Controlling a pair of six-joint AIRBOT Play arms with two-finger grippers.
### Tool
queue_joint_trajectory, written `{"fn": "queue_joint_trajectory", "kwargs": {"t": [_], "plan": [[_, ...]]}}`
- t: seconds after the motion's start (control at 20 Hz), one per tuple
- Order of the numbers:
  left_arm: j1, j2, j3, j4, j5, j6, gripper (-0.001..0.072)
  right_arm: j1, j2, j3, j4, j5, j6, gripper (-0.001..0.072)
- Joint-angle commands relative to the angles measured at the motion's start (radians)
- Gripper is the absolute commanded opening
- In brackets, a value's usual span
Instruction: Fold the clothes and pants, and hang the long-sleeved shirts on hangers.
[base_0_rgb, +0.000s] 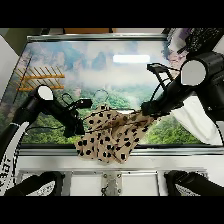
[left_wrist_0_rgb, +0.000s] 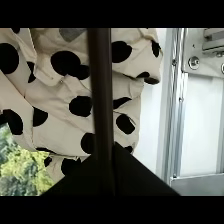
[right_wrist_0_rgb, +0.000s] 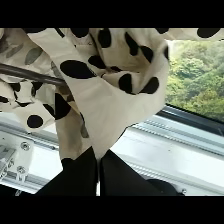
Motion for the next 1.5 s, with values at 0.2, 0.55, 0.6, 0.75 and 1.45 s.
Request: {"fn": "queue_joint_trajectory", "kwargs": {"t": [0.2,0.55,0.6,0.75,1.45], "plan": [[0.077,-0.001,0.0,-0.002,0.03,-0.047,0.0007,0.142,0.001,0.001,0.001,-0.054,0.051,0.0008],[0.076,-0.001,0.0,-0.002,-0.005,-0.048,0.0006,0.201,-0.001,0.006,0.004,-0.222,0.055,0.0008],[0.058,-0.001,0.0,-0.002,-0.004,-0.032,0.0007,0.201,-0.003,0.012,0.004,-0.23,0.055,0.0008],[-0.002,-0.001,0.0,-0.002,0.011,0.005,0.0007,0.201,-0.02,0.043,0.004,-0.235,0.047,0.0008],[-0.058,-0.001,0.0,-0.002,0.051,0.014,0.0007,0.293,-0.151,0.225,0.092,-0.234,-0.033,0.0007]]}}
